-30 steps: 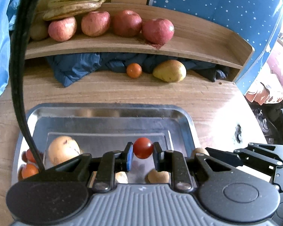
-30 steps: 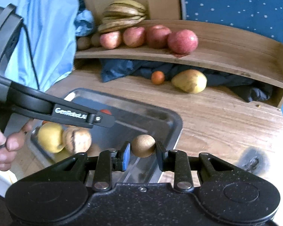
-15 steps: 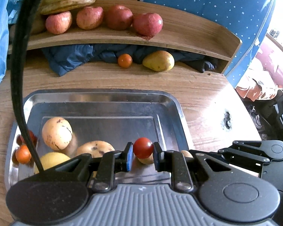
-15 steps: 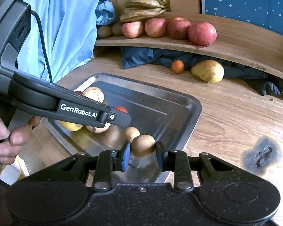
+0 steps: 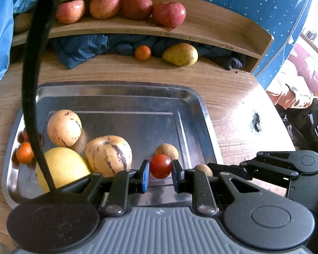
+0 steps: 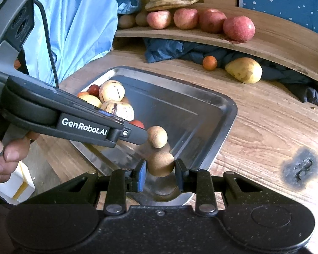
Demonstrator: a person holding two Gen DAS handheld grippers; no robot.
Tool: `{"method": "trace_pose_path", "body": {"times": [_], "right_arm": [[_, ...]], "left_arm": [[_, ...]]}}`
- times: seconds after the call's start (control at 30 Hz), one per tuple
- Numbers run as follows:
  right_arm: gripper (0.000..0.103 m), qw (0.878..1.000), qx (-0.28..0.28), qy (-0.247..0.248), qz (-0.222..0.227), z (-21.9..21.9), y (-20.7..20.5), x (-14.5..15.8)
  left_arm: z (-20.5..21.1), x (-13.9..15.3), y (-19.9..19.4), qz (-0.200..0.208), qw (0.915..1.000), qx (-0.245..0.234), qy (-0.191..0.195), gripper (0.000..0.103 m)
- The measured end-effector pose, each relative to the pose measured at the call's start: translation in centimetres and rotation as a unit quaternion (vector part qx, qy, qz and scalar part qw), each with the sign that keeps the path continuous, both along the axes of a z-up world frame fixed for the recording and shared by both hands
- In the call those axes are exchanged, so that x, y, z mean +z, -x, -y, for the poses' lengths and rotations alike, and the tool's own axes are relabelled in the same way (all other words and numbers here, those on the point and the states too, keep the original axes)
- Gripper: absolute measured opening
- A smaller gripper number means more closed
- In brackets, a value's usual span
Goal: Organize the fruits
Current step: 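Carry the cherry tomato in the left tool while the right tool carries the brown fruit to the tray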
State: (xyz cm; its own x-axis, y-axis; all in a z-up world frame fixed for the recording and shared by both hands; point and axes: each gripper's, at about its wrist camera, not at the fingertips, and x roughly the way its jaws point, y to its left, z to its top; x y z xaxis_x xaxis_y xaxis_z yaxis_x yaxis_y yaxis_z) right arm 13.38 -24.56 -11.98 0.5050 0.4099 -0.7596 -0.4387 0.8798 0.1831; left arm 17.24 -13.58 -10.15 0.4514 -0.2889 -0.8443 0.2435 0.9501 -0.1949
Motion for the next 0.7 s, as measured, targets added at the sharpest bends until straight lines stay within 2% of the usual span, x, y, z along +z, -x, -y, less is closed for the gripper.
{"method": "trace_pose_path", "body": {"times": [0.4,0.7], "right_arm": [[0.03,1.0,0.01,0.004,-0.008,-0.2,-0.1,-0.5],[0.03,1.0,0.017,0.008,-0.012,-0.4,-0.4,-0.8]], "left_arm": [[-0.1,-0.8,0.4,-0.024,0.9994,0.01,-0.021,0.024],[-0.2,-1.1,0.5,-0.032,0.9992,0.014,-0.023,0.024]]}}
